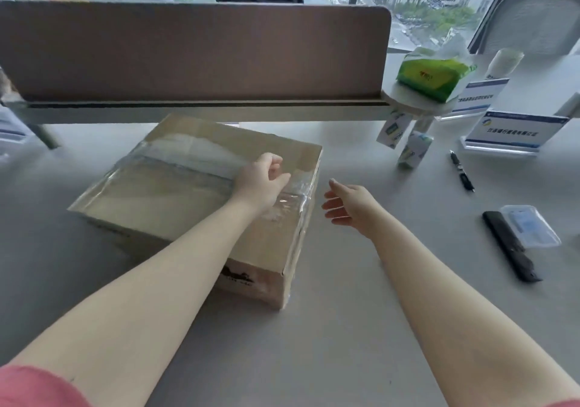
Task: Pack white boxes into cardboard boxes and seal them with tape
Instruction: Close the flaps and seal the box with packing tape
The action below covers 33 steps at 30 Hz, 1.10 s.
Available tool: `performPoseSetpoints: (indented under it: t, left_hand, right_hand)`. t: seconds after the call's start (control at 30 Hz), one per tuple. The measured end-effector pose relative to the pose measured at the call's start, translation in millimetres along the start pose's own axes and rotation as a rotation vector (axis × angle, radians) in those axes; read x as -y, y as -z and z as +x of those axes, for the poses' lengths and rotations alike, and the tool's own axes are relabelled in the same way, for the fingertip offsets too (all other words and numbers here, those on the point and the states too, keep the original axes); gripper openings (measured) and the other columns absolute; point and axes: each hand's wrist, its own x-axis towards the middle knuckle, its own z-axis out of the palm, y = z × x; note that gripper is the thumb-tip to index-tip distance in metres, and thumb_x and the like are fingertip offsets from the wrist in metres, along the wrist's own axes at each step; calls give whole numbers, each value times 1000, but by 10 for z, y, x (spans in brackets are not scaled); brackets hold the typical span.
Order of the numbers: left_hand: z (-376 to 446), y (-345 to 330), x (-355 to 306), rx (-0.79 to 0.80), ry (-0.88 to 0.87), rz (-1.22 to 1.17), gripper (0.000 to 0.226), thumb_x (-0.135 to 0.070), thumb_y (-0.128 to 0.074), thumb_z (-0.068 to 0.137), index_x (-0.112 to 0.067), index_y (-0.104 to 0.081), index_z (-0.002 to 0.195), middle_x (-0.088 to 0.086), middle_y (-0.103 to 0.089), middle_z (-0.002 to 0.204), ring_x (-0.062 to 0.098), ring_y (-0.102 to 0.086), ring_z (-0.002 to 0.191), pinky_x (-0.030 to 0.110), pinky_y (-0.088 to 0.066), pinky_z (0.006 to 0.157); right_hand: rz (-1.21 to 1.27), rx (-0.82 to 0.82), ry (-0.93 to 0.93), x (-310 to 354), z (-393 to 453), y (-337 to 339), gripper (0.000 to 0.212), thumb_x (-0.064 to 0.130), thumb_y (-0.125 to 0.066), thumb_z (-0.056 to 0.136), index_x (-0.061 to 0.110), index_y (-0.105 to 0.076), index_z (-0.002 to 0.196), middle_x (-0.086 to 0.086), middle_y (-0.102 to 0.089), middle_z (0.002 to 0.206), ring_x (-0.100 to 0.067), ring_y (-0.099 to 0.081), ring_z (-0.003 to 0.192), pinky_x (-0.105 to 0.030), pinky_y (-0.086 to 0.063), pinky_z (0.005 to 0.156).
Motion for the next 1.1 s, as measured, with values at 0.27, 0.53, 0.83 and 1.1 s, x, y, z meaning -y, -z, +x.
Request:
performPoseSetpoints:
  t: [0.27,0.53,0.83,1.1]
  left_hand:
    - [-114,-10,127,148,-157,453,54,-37,-45,95,-20,-31,144,-1,-26,155,21,-16,145,36,-9,117]
    - [-116,-36,158,116,-172,465,50,-36,-46,94,-16,-38,139,1,-32,152,23,-20,144,35,-12,117]
    - [-139,-83,121,80,-183,444,41,-28,-48,94,-13,-44,133,1,-33,151,23,-21,142,33,-13,117]
    - [-145,106,163,-87,65,-351,28,-5,-36,97,-7,-64,97,0,-63,93,12,-55,93,3,-42,73]
  right_hand:
    - [489,62,-108,-186,-206,-314,37,35,-44,96,14,-47,66,2,-52,51,-15,-49,56,-25,-42,60]
    - [484,-46,-44,-228,-176,-417,28,18,-48,96,12,-47,70,-2,-46,64,-12,-49,56,-23,-45,58]
    - [733,-46,-126,-420,-68,-638,35,32,-65,85,11,-45,66,4,-34,41,-10,-30,39,-22,-30,42]
    - [379,-186,-99,-452,-183,-546,12,10,-55,91,3,-53,81,-3,-42,63,-14,-39,52,-21,-42,50]
